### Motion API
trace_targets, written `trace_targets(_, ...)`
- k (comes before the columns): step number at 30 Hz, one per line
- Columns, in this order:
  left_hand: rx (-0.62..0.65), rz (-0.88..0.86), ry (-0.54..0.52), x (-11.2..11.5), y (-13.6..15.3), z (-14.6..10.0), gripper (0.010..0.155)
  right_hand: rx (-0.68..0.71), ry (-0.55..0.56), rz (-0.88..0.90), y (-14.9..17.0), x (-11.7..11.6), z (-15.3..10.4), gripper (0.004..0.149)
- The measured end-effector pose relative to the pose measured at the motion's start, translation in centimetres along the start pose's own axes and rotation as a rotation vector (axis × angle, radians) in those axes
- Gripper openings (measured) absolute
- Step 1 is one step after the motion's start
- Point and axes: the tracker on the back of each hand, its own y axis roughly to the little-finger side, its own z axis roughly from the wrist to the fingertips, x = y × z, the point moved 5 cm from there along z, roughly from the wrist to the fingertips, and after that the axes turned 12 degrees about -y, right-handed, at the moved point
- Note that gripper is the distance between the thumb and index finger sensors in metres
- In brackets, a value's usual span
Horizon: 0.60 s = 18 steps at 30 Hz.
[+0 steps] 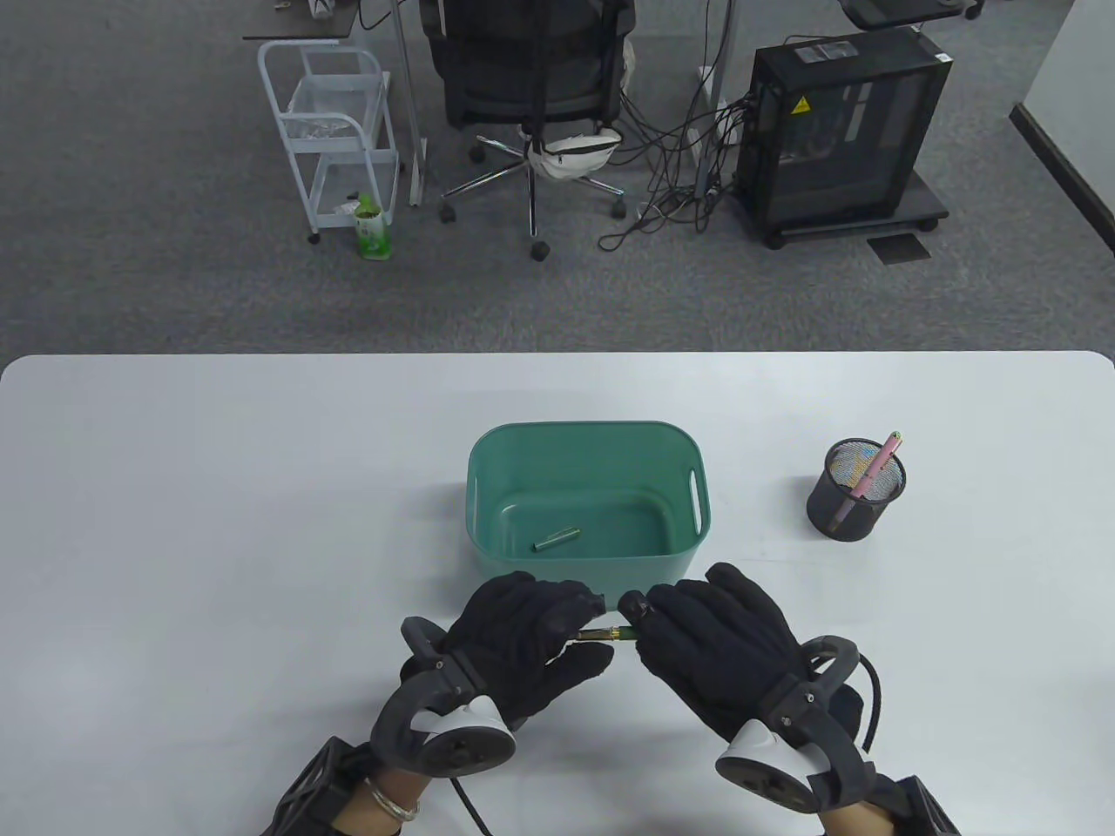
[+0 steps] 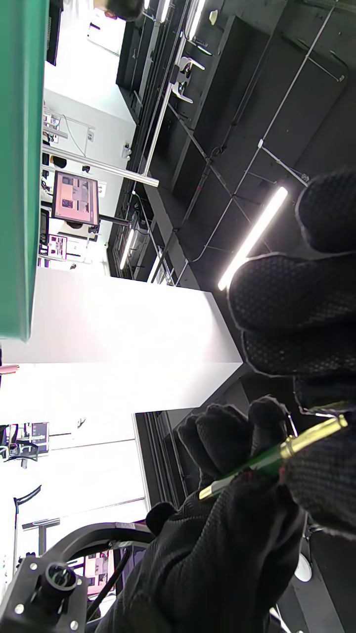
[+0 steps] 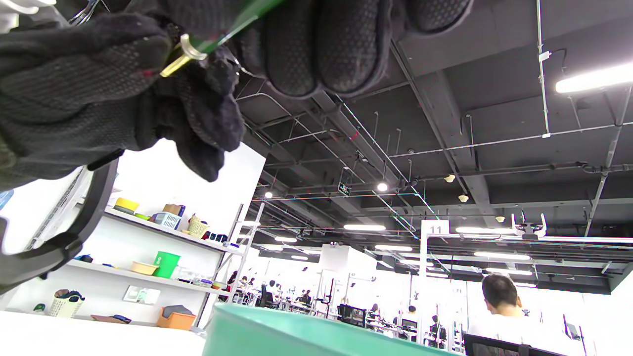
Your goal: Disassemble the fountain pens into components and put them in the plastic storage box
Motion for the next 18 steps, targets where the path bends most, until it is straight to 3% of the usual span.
trace_targets(5,0.006,0.000,-0.002,0.03,-0.12,0.01,0.045,0.001,-0.002,-0.002,0.00,-0.04,0.02,0.045)
trace_targets(18,-0.003,-0.012,-0.008,0.00,0.02,-0.02,0.046,0.002,-0.006,-0.002,-0.02,-0.12,0.06,0.045)
